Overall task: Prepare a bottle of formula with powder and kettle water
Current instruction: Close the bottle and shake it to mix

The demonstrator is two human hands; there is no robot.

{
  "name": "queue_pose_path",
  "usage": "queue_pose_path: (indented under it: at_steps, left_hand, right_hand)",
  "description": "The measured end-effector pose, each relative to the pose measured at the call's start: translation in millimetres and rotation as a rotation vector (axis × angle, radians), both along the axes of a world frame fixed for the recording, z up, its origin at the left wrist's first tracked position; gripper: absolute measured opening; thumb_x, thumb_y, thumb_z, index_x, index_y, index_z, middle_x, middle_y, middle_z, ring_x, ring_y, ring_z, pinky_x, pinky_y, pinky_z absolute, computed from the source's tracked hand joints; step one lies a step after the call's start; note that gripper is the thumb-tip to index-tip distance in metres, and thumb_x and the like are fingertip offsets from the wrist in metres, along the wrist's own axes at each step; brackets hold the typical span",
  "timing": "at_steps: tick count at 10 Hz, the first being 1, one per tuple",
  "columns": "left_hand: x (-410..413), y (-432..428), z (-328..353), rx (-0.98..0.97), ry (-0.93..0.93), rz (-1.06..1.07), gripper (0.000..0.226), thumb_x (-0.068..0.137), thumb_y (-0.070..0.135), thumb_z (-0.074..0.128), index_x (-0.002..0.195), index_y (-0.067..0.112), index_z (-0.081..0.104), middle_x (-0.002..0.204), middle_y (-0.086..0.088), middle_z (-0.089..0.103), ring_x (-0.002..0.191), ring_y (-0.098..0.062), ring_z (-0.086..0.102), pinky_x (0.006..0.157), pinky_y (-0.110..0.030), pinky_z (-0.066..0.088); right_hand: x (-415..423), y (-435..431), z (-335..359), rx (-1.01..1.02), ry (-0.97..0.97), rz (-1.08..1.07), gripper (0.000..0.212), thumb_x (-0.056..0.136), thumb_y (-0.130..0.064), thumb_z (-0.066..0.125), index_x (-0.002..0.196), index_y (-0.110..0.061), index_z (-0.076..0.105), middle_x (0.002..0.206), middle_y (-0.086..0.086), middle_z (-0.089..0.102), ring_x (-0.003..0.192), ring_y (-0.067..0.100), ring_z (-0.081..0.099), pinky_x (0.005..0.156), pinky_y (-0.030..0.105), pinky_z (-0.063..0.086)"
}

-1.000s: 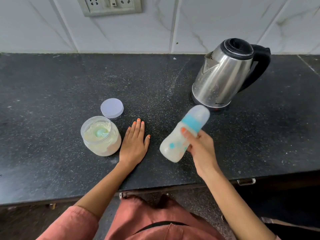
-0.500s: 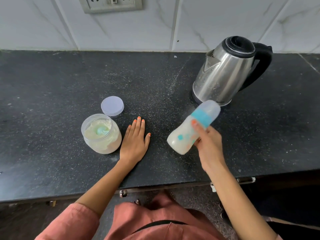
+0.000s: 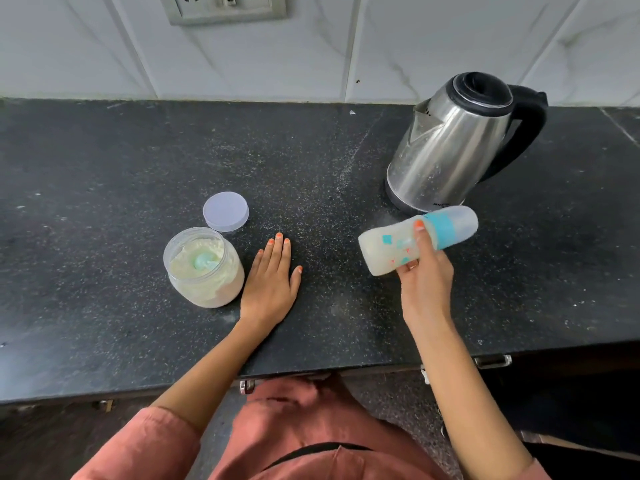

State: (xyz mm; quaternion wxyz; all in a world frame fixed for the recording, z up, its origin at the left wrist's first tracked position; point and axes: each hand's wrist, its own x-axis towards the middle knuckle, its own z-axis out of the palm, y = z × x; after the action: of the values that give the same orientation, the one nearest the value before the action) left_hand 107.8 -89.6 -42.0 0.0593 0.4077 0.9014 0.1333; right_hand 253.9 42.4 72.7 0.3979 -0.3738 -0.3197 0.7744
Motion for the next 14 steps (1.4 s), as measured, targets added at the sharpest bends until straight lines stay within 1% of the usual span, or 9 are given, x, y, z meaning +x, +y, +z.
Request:
queue_pose_path:
  at_steps: [2,3,4,5,7,9,11,13,14]
  left_hand:
    - [0,0,0,-0.006,-0.001,0.004,0.057,0.101,0.036,0.021,0.149,0.010,0.006,0.158,-0.004,-0.001,0.146,-0.016,-0.003,0.115,-0.028,-0.006]
    - [0,0,0,0.008,-0.007,-0.001,0.057,0.101,0.036,0.022,0.149,0.010,0.007,0.158,-0.005,0.000,0.146,-0.016,-0.002,0.116,-0.029,-0.005]
    - [-1,0,-1,0.008,-0.006,-0.001,0.057,0.101,0.037,0.021,0.149,0.010,0.007,0.158,-0.004,0.000,0.146,-0.016,-0.003,0.115,-0.028,-0.006]
    - [-2,0,-4,-0.004,-0.003,0.000,0.057,0.100,0.037,0.021,0.149,0.011,0.006,0.158,-0.004,-0.001,0.145,-0.015,-0.004,0.114,-0.027,-0.007]
    - [-2,0,-3,0.008,0.002,-0.005,0.057,0.100,0.037,0.021,0.149,0.010,0.007,0.158,-0.004,0.000,0.145,-0.015,-0.003,0.114,-0.026,-0.008]
    - [-2,0,-4,-0.001,0.008,-0.002,0.057,0.100,0.037,0.021,0.149,0.011,0.007,0.158,-0.004,0.000,0.145,-0.015,-0.003,0.114,-0.027,-0.008]
    - [-2,0,-4,0.012,0.010,-0.008,0.057,0.100,0.038,0.021,0.149,0.010,0.007,0.158,-0.004,0.000,0.145,-0.015,-0.003,0.113,-0.026,-0.008]
    - [-3,0,-5,-0.001,0.014,-0.006,0.057,0.100,0.038,0.020,0.149,0.011,0.006,0.158,-0.004,-0.001,0.145,-0.015,-0.003,0.113,-0.026,-0.008]
    - [-2,0,-4,0.009,0.008,-0.006,0.057,0.100,0.037,0.021,0.149,0.010,0.007,0.158,-0.004,0.000,0.145,-0.016,-0.003,0.114,-0.027,-0.007]
  right_hand:
    - [12,-23,-10,0.188,-0.295,0.376,0.032,0.053,-0.035,0.075,0.079,-0.017,0.071,0.079,-0.005,0.074,0.080,0.010,0.067,0.074,0.029,0.056]
    - [5,-4,-2,-0.004,-0.054,0.085,0.016,0.076,-0.026,0.068,0.089,-0.017,0.067,0.083,-0.007,0.074,0.079,0.006,0.068,0.066,0.024,0.056]
    - [1,-7,-2,0.009,-0.054,0.094,0.019,0.079,-0.023,0.065,0.097,-0.019,0.063,0.090,-0.006,0.071,0.085,0.007,0.067,0.073,0.026,0.057]
    - [8,-23,-2,0.206,-0.289,0.385,0.033,0.056,-0.033,0.073,0.086,-0.019,0.068,0.081,-0.007,0.073,0.082,0.009,0.066,0.079,0.031,0.054]
    - [-1,0,2,-0.018,-0.001,0.049,0.019,0.081,-0.023,0.063,0.099,-0.018,0.063,0.094,-0.005,0.071,0.085,0.006,0.068,0.072,0.025,0.056]
    - [8,-20,-7,0.247,-0.324,0.414,0.025,0.058,-0.027,0.075,0.081,-0.019,0.070,0.080,-0.006,0.073,0.081,0.009,0.067,0.078,0.031,0.054]
    - [-1,1,-1,0.025,-0.022,0.014,0.011,0.084,-0.020,0.062,0.095,-0.020,0.064,0.094,-0.004,0.070,0.086,0.007,0.067,0.070,0.024,0.055]
    - [8,-21,-5,0.274,-0.316,0.437,0.031,0.056,-0.031,0.075,0.084,-0.018,0.070,0.081,-0.006,0.074,0.082,0.010,0.067,0.076,0.029,0.054]
    - [1,-7,1,0.090,-0.094,0.171,0.028,0.068,-0.030,0.070,0.092,-0.016,0.068,0.088,-0.005,0.073,0.084,0.008,0.068,0.071,0.026,0.056]
